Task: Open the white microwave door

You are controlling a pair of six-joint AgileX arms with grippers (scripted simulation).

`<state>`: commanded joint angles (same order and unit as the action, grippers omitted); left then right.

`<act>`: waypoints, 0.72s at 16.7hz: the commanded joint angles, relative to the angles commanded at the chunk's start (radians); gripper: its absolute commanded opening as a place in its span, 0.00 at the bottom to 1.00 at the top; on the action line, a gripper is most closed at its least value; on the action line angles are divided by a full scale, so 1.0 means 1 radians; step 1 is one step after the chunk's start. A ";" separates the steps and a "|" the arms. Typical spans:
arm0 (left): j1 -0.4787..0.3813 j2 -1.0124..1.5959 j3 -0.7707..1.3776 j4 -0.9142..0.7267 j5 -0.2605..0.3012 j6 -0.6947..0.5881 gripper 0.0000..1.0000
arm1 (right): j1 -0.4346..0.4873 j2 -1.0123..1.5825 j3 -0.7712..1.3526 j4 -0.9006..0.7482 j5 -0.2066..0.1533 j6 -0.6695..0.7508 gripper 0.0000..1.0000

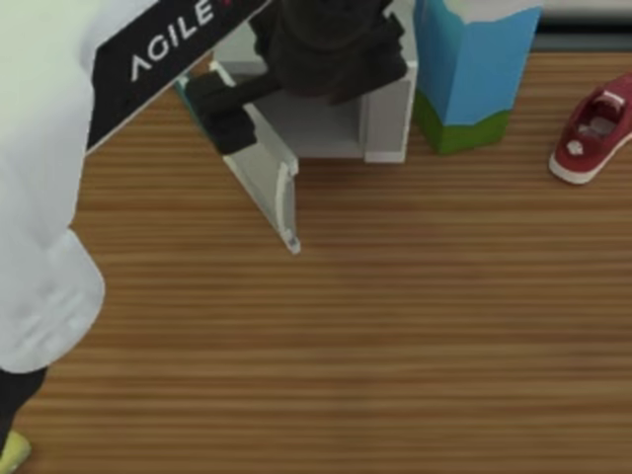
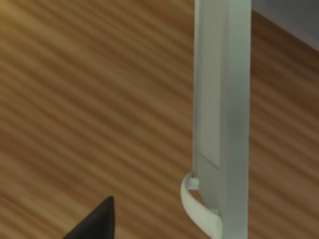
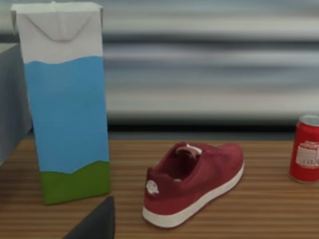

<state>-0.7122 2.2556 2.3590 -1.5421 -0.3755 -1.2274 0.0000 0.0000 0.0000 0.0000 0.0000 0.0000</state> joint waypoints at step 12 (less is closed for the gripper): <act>0.050 -0.064 -0.346 0.301 0.006 0.052 1.00 | 0.000 0.000 0.000 0.000 0.000 0.000 1.00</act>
<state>-0.6623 2.1919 2.0129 -1.2412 -0.3692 -1.1755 0.0000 0.0000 0.0000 0.0000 0.0000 0.0000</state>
